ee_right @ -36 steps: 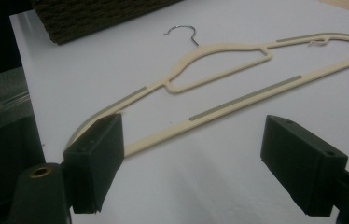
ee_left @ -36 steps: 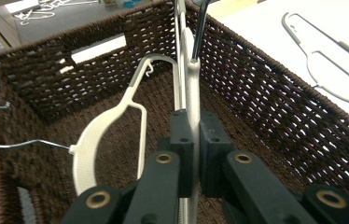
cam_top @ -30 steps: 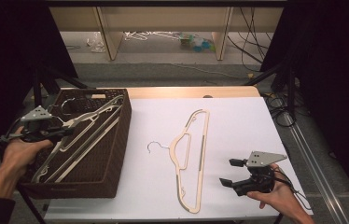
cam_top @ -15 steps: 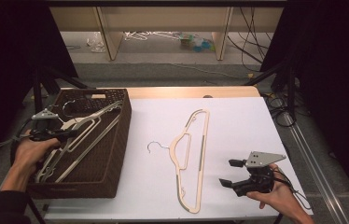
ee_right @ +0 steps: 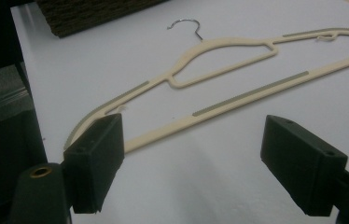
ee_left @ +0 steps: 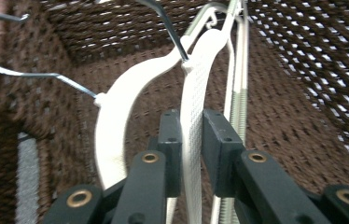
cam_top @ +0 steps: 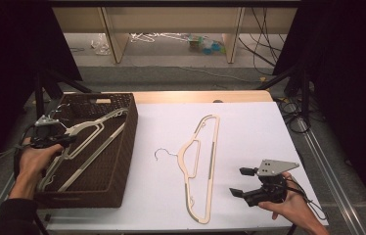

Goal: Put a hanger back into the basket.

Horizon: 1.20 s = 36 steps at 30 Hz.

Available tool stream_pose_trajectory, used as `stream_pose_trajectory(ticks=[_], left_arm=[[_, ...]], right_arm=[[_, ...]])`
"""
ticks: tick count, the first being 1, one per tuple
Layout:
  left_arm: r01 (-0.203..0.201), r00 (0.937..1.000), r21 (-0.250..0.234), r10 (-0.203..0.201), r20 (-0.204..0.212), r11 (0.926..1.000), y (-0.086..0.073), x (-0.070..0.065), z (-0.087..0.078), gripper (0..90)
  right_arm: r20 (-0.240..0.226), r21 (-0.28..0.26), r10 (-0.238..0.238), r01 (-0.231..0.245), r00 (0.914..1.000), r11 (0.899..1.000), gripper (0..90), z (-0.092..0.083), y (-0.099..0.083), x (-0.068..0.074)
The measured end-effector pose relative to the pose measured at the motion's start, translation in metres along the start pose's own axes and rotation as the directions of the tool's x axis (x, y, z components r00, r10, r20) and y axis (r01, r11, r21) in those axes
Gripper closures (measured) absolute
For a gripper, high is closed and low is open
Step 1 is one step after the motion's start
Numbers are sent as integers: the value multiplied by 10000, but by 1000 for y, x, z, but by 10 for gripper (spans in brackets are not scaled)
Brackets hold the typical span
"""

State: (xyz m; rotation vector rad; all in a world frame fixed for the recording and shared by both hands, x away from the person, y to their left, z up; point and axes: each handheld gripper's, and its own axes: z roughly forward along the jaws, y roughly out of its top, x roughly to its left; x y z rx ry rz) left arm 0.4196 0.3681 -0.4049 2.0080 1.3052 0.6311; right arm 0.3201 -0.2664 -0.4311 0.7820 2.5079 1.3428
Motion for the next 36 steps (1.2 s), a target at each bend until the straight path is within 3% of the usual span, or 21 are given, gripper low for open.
stream_pose_trajectory(ticks=[2, 3, 4, 5, 9, 10, 11, 14, 15, 16, 17, 18, 21, 23, 25, 29, 31, 32, 33, 36], left_arm=[[458, 9985, -49, -459, -297, 9989, -3, -2, 0, 770], [-38, 9998, 79, 39, -174, 10000, -2, 3, 0, 760], [493, 9981, 116, -488, -386, 9987, -4, 1, -1, 749], [9, 9997, 103, -6, -233, 9999, -4, 5, 0, 746], [662, 9963, 202, -650, -556, 9976, -9, 5, 1, 732], [496, 9976, 146, -488, -490, 9987, -9, 7, 2, 703], [749, 9953, 165, -737, -624, 9971, -10, 6, 2, 703], [633, 9961, -12, -632, -609, 9980, -11, 8, 1, 682], [894, 9928, -215, -909, -778, 9958, -10, 7, -4, 619], [894, 9928, -215, -909, -778, 9958, -10, 7, -4, 596], [1470, 9847, -533, -1512, -868, 9877, -9, 2, -7, 596], [1588, 9820, -617, -1641, -937, 9854, -8, 0, -9, 577], [1444, 9853, -977, -1522, -779, 9847, -4, -11, -16, 502], [1298, 9890, -1225, -1374, -553, 9839, 2, -25, -22, 429], [1393, 9881, -1428, -1471, -455, 9799, 4, -31, -25, 398], [1268, 9918, -1968, -1272, 107, 9722, 13, -58, -35, 350], [1257, 9921, -2048, -1235, 235, 9707, 15, -64, -37, 325], [1229, 9921, -2279, -1136, 533, 9659, 18, -78, -40, 321], [1229, 9921, -2279, -1136, 533, 9659, 18, -78, -40, 315], [1147, 9898, -2622, -877, 1122, 9582, 20, -101, -45, 284]], right_arm=[[-29, 12, 10, -10, 10000, 10000, 222, 0, 0, 0], [-53, 62, 18, -18, 10000, 10000, 222, 0, 0, 0], [-26, 33, -38, 38, 10000, 10000, 222, 1, 0, 0], [-32, 44, -36, 36, 10000, 10000, 222, 1, 0, 0], [-95, 70, -84, 84, 9999, 9999, 221, 2, 0, 1], [-110, 60, -85, 85, 9999, 9999, 221, 2, 0, 1], [-110, 60, -85, 85, 9999, 9999, 221, 2, 0, 1], [-112, 70, -83, 84, 9999, 9999, 221, 2, -1, 1], [-91, 49, -46, 46, 9999, 10000, 220, 2, 0, 1], [-91, 49, -46, 46, 9999, 10000, 220, 2, 0, 1], [-67, 31, -52, 52, 10000, 10000, 219, 2, -1, 0], [-72, 43, -73, 73, 9999, 10000, 219, 3, -1, 0], [-19, -2, -59, 59, 10000, 10000, 219, 3, 0, 1], [73, -35, 24, -24, 10000, 10000, 219, 2, 1, 2], [222, -28, 11, -10, 9998, 10000, 219, 3, 1, 1], [473, -29, 216, -215, 9986, 9998, 219, 4, 0, 1], [592, -39, 270, -268, 9979, 9996, 219, 4, 1, 0], [681, -40, 354, -352, 9970, 9994, 218, 4, 1, 0], [681, -40, 354, -352, 9970, 9994, 218, 4, 1, 0], [773, -101, 532, -525, 9956, 9986, 212, 5, 0, 0]])
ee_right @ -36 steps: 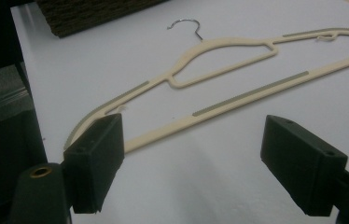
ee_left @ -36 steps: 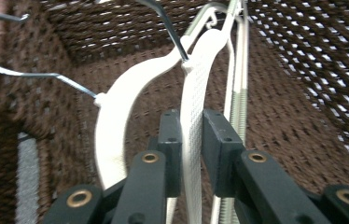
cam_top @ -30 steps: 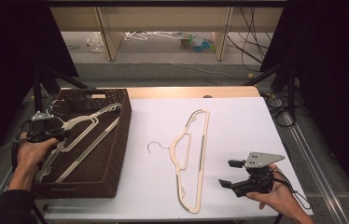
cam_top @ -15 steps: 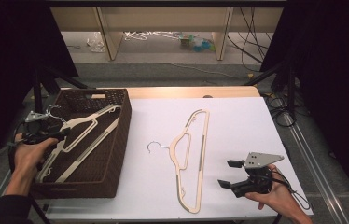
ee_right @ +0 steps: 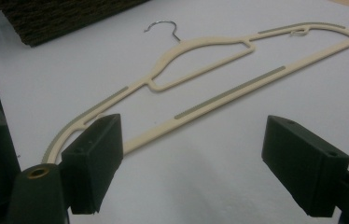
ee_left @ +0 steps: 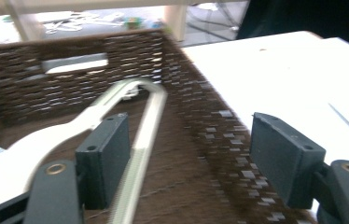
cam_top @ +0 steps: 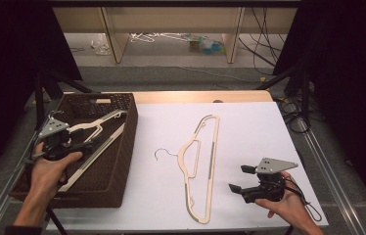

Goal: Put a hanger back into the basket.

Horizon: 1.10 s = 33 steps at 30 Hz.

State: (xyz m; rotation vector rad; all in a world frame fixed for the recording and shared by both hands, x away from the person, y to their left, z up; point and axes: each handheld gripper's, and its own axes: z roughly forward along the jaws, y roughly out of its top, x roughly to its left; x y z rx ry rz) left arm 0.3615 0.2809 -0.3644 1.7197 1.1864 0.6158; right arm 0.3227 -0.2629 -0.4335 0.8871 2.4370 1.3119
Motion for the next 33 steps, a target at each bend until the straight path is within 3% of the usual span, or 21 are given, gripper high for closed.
stream_pose_trajectory(ticks=[1, 7, 8, 9, 10, 11, 12, 13, 14, 15, 18, 24, 29, 32, 33], left_arm=[[0, 10000, 0, 0, 0, 10000, 0, 0, 0, 279], [-546, 9959, -270, 564, 714, 9981, 0, -34, 0, 269], [-807, 9917, -300, 833, 982, 9963, 0, -48, 1, 269], [-807, 9917, -300, 833, 982, 9963, 0, -48, 1, 268], [-1066, 9865, -333, 1099, 1215, 9937, 0, -59, 1, 266], [-1066, 9865, -333, 1099, 1215, 9937, 0, -59, 1, 265], [-1287, 9803, -398, 1332, 1459, 9909, -1, -71, 2, 264], [-1287, 9803, -398, 1332, 1459, 9909, -1, -71, 2, 264], [-1421, 9731, -437, 1477, 1769, 9889, -4, -85, 5, 263], [-1421, 9731, -437, 1477, 1769, 9889, -4, -85, 5, 263], [-1666, 9614, -273, 1686, 2173, 9856, -15, -106, 9, 260], [-1465, 9590, -160, 1460, 2431, 9891, -27, -122, 13, 240], [-1537, 9471, -182, 1525, 2825, 9880, -35, -132, 13, 230], [-1590, 9437, -127, 1557, 2917, 9872, -42, -137, 14, 225], [-1608, 9391, -118, 1567, 3058, 9869, -45, -138, 15, 225]], right_arm=[[0, 0, 0, 0, 10000, 10000, 212, 0, 0, 0], [316, -230, 295, -288, 9991, 9993, 211, 0, -2, -3], [195, -213, 394, -390, 9990, 9990, 210, 0, -3, -4], [284, -143, 382, -378, 9989, 9992, 211, 0, -3, -5], [400, -230, 417, -408, 9983, 9989, 211, 0, -3, -5], [400, -230, 417, -408, 9983, 9989, 211, 0, -3, -5], [463, -276, 439, -427, 9980, 9987, 210, -1, -4, -7], [463, -276, 439, -427, 9980, 9987, 210, -1, -4, -7], [549, -300, 526, -510, 9971, 9982, 210, -1, -4, -7], [542, -280, 566, -551, 9969, 9981, 210, -2, -5, -6], [547, -271, 548, -533, 9970, 9982, 210, -2, -5, -6], [558, -249, 598, -585, 9966, 9980, 210, -1, -5, -5], [584, -257, 599, -585, 9965, 9980, 210, -1, -6, -6], [605, -274, 558, -542, 9966, 9982, 210, -1, -6, -5], [605, -276, 560, -544, 9966, 9981, 210, -1, -6, -5]])
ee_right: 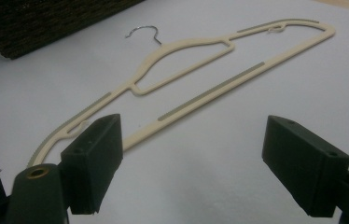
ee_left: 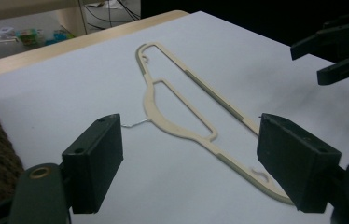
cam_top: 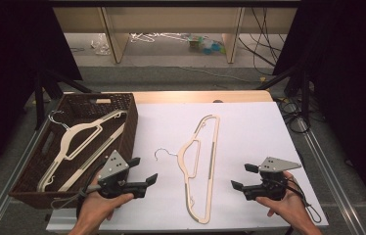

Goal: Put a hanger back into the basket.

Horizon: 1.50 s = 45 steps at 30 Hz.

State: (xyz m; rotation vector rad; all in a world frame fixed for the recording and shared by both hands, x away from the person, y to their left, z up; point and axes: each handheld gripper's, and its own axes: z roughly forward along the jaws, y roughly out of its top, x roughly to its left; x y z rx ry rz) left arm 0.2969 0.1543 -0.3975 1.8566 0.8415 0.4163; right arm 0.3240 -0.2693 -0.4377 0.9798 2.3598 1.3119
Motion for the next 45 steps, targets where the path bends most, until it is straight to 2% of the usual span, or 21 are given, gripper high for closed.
stream_pose_trajectory(ticks=[4, 6, 9, 14, 15, 18, 23, 24, 25, 26, 28, 29, 33, 34, 35, 37, 39, 41, 43, 44, 45], left_arm=[[-425, 9991, 59, 425, -78, 9991, -6, -7, 1, 223], [-380, 9993, 80, 380, 39, 9992, -10, -10, 3, 222], [-674, 9976, 52, 673, 161, 9977, -17, -16, 7, 219], [-629, 9979, -70, 630, 161, 9980, -23, -19, 9, 215], [-933, 9956, 5, 933, 57, 9956, -25, -20, 9, 214], [-879, 9961, 102, 877, 113, 9961, -32, -25, 10, 212], [-998, 9947, 245, 991, 291, 9947, -39, -28, 15, 212], [-813, 9962, 291, 803, 344, 9963, -42, -30, 16, 212], [-837, 9960, 322, 826, 342, 9960, -42, -30, 16, 212], [-936, 9951, 403, 921, 356, 9948, -42, -30, 16, 212], [-917, 9952, 413, 902, 369, 9949, -43, -30, 16, 212], [-933, 9950, 422, 917, 387, 9947, -43, -30, 16, 212], [-1045, 9936, 491, 1022, 472, 9933, -44, -30, 18, 211], [-933, 9946, 490, 908, 505, 9944, -44, -31, 18, 211], [-933, 9946, 490, 908, 505, 9944, -44, -31, 18, 211], [-1038, 9931, 450, 1011, 595, 9936, -44, -31, 19, 211], [-934, 9942, 499, 904, 585, 9944, -45, -32, 19, 211], [-953, 9941, 509, 923, 577, 9942, -45, -31, 19, 211], [-1140, 9924, 548, 1112, 524, 9920, -45, -30, 19, 211], [-1053, 9934, 570, 1024, 512, 9928, -46, -30, 19, 211], [-1053, 9934, 570, 1024, 512, 9928, -46, -30, 19, 211]], right_arm=[[9, 53, 29, -29, 10000, 10000, 210, 0, 0, 0], [-53, 48, -43, 44, 10000, 10000, 210, 1, 0, 0], [88, 151, 170, -171, 9998, 9997, 210, 2, 0, 1], [357, 344, 463, -475, 9983, 9983, 211, 6, -1, 2], [347, 457, 530, -546, 9980, 9975, 212, 8, 0, 2], [657, 951, 752, -812, 9950, 9921, 209, 23, 3, 7], [630, 1488, 761, -848, 9951, 9852, 207, 41, 9, 12], [714, 1426, 908, -1002, 9933, 9847, 205, 46, 10, 15], [692, 1855, 951, -1065, 9931, 9769, 203, 50, 14, 17], [751, 1816, 744, -870, 9944, 9795, 202, 56, 14, 17], [887, 2448, 835, -1030, 9926, 9641, 196, 73, 21, 25], [887, 2448, 835, -1030, 9926, 9641, 196, 73, 21, 25], [899, 3395, 382, -667, 9952, 9382, 185, 95, 26, 30], [1030, 3415, 186, -529, 9945, 9384, 202, 104, 28, 32], [1106, 3903, 324, -734, 9933, 9178, 209, 105, 30, 33], [1178, 4005, 208, -666, 9928, 9139, 206, 109, 31, 33], [1285, 4331, 108, -659, 9917, 8989, 205, 115, 34, 33], [1341, 4401, 33, -626, 9910, 8958, 201, 117, 34, 33], [1431, 4766, -18, -673, 9897, 8765, 188, 120, 34, 34], [1435, 4915, -288, -460, 9892, 8697, 189, 122, 35, 35], [1435, 4915, -288, -460, 9892, 8697, 189, 122, 35, 35]])
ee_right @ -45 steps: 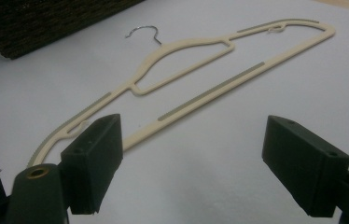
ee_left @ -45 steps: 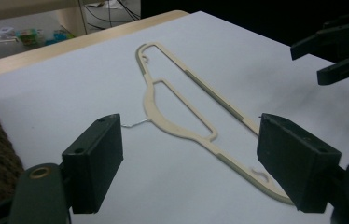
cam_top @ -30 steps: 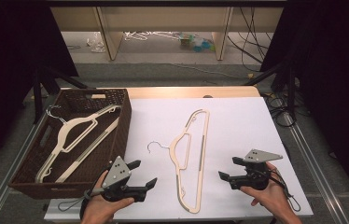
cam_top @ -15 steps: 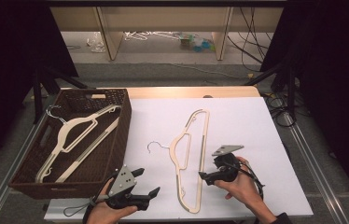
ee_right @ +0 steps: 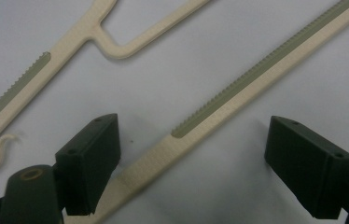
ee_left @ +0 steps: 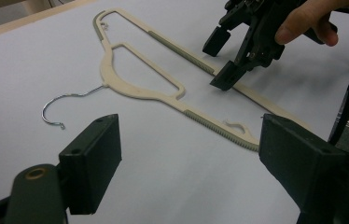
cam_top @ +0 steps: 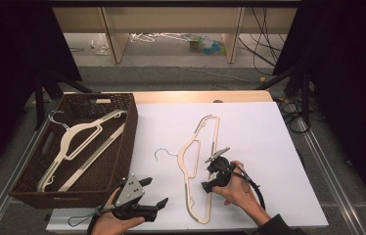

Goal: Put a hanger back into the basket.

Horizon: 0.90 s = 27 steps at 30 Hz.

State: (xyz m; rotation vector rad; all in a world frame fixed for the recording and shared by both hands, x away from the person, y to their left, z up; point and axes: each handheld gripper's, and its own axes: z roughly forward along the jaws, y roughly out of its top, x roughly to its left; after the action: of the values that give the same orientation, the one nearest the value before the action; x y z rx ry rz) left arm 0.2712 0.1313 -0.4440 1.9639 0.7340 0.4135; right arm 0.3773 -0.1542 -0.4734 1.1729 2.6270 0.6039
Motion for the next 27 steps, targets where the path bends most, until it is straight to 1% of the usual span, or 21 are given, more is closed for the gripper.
stream_pose_trajectory(ticks=[2, 3, 4, 6, 8, 9, 10, 11, 12, 13, 14, 15, 16, 19, 21, 22, 23, 24, 25, 26, 27], left_arm=[[111, 9999, -54, -111, 40, 9999, 0, 0, 1, 211], [20, 10000, 7, -20, 53, 10000, -1, 1, 1, 212], [-50, 10000, 71, 50, 11, 10000, -1, 1, 1, 212], [68, 10000, 76, -69, 23, 9999, -2, 0, 2, 212], [67, 10000, 93, -67, 12, 9999, -2, 0, 2, 212], [20, 10000, 84, -20, 33, 10000, -2, 0, 2, 212], [-81, 10000, 95, 80, 57, 9999, -2, 0, 1, 213], [-81, 10000, 95, 80, 57, 9999, -2, 0, 1, 213], [-109, 9999, 135, 109, 11, 9998, -2, 0, 0, 213], [39, 10000, 62, -40, 66, 10000, -3, 0, 1, 214], [85, 9999, 67, -86, 62, 9999, -3, -1, 0, 213], [85, 9999, 67, -86, 62, 9999, -3, -1, 0, 213], [-9, 10000, 81, 8, 90, 10000, -4, -1, 0, 214], [24, 10000, 55, -25, 26, 10000, -4, -2, -2, 214], [50, 10000, 25, -50, 72, 10000, -4, -2, -2, 216], [50, 10000, 25, -50, 72, 10000, -4, -2, -2, 217], [-40, 10000, 52, 40, -9, 10000, -4, -1, -3, 217], [-138, 9999, 56, 138, 7, 9999, -4, 0, -3, 219], [-138, 9999, 56, 138, 7, 9999, -4, 0, -3, 221], [-95, 10000, 60, 95, 4, 9999, -4, -1, -3, 221], [-73, 10000, 59, 73, -4, 10000, -4, -1, -3, 222]], right_arm=[[-86, 150, 26, -25, 10000, 9999, 192, 0, 1, -1], [-141, 319, -158, 162, 9998, 9994, 209, -1, 2, -3], [-141, 319, -158, 162, 9998, 9994, 209, -1, 2, -3], [-211, 467, -327, 336, 9992, 9983, 233, -1, 3, -5], [-312, 572, -484, 501, 9983, 9971, 266, -2, 4, -7], [-362, 802, -548, 576, 9978, 9951, 310, -4, 4, -8], [-414, 870, -660, 695, 9970, 9938, 332, -5, 4, -9], [-414, 870, -660, 695, 9970, 9938, 332, -5, 4, -9], [-525, 895, -685, 730, 9963, 9933, 364, -6, 4, -12], [-653, 1057, -733, 800, 9952, 9912, 455, -8, 4, -18], [-700, 1111, -735, 810, 9948, 9905, 479, -9, 3, -20], [-700, 1111, -735, 810, 9948, 9905, 479, -9, 3, -20], [-802, 1156, -667, 758, 9945, 9904, 514, -10, 4, -24], [-808, 1219, -557, 653, 9952, 9904, 524, -10, 4, -26], [-868, 1314, -109, 223, 9962, 9911, 548, -11, 3, -28], [-868, 1314, -109, 223, 9962, 9911, 548, -11, 3, -28], [-914, 1370, 111, 15, 9958, 9906, 553, -12, 3, -29], [-846, 1480, 392, -264, 9956, 9886, 543, -13, 3, -30], [-846, 1480, 392, -264, 9956, 9886, 543, -13, 3, -30], [-804, 1619, 489, -353, 9956, 9862, 517, -14, 3, -28], [-658, 1837, 315, -190, 9973, 9828, 485, -14, 4, -24]])
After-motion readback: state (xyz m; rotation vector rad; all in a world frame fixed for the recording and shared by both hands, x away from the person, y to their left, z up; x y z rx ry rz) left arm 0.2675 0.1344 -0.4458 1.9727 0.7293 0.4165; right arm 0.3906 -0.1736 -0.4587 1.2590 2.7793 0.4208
